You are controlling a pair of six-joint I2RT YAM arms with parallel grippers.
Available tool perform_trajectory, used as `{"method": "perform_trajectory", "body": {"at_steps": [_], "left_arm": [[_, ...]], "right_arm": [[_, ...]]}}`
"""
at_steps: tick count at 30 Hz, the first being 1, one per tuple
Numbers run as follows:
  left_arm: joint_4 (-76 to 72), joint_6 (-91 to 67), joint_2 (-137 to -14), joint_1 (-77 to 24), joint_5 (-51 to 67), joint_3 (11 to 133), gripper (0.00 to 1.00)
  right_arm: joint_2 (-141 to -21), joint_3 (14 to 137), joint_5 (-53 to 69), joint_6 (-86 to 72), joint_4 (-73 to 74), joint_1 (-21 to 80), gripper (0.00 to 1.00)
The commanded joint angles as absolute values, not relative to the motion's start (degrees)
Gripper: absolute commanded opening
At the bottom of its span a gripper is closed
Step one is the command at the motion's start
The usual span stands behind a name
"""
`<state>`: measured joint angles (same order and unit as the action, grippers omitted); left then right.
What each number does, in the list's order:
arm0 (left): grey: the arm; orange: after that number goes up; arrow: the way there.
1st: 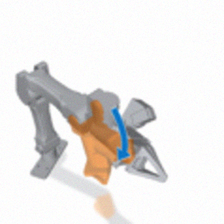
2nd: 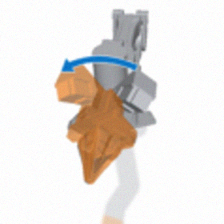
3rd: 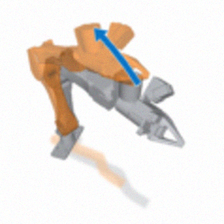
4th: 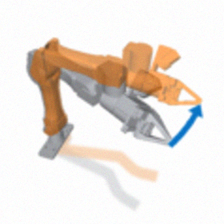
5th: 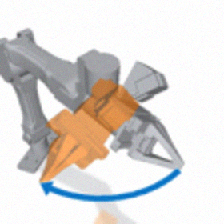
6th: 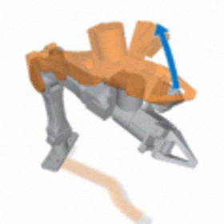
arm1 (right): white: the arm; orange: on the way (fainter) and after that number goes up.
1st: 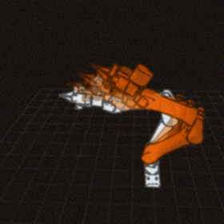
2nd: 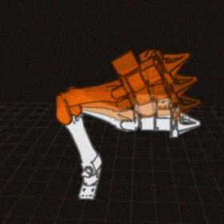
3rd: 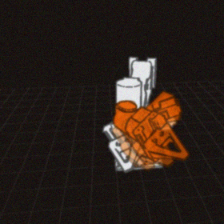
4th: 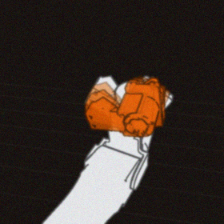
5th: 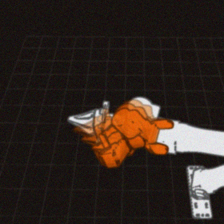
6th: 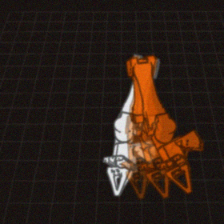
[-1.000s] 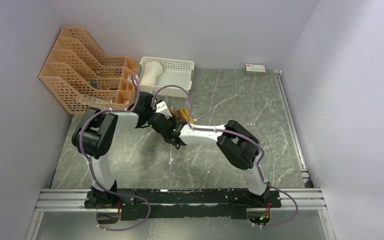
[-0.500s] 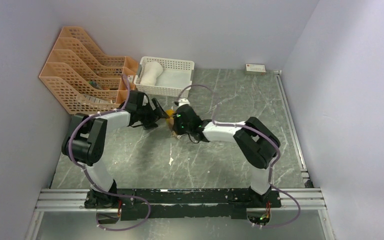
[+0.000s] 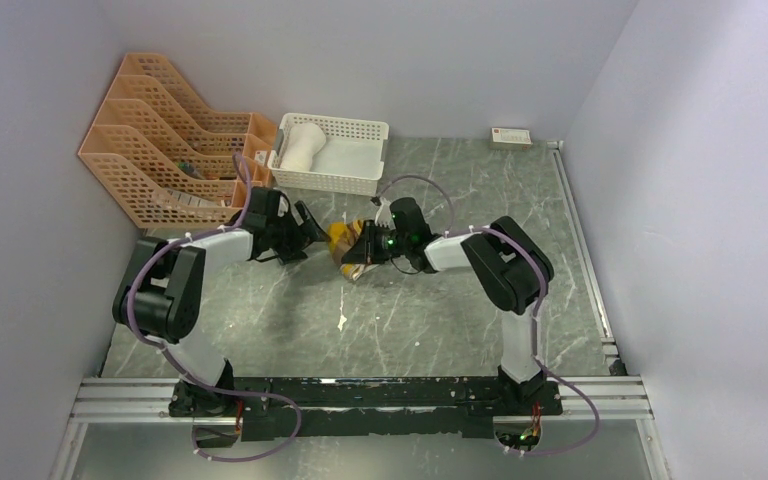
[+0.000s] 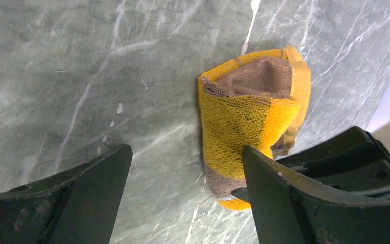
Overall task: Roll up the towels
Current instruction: Roll the towel at the center of the board.
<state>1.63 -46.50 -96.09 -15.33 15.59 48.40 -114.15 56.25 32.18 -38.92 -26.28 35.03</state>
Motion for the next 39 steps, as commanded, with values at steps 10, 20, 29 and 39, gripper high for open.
{"method": "perform_trajectory", "body": {"at_steps": [10, 20, 29, 39], "left_arm": [[3.1, -46.7, -87.0, -16.1, 13.3, 46.0, 0.93], [13.6, -45.4, -75.6, -13.8, 13.7, 40.1, 0.94], [7.3, -43.2, -82.1, -12.6, 19.6, 42.6, 0.93], [-1.1, -42.8, -83.8, -12.5, 29.6, 44.9, 0.97]], "right_arm": [[-124.2, 69.7, 55.7, -8.6, 12.9, 31.7, 0.41], [-127.1, 78.8, 54.4, 16.6, 37.1, 30.3, 0.39], [-132.0, 88.1, 50.7, 18.5, 42.3, 31.9, 0.33], [-138.7, 101.6, 43.6, 30.2, 59.0, 32.6, 0.34]]}}
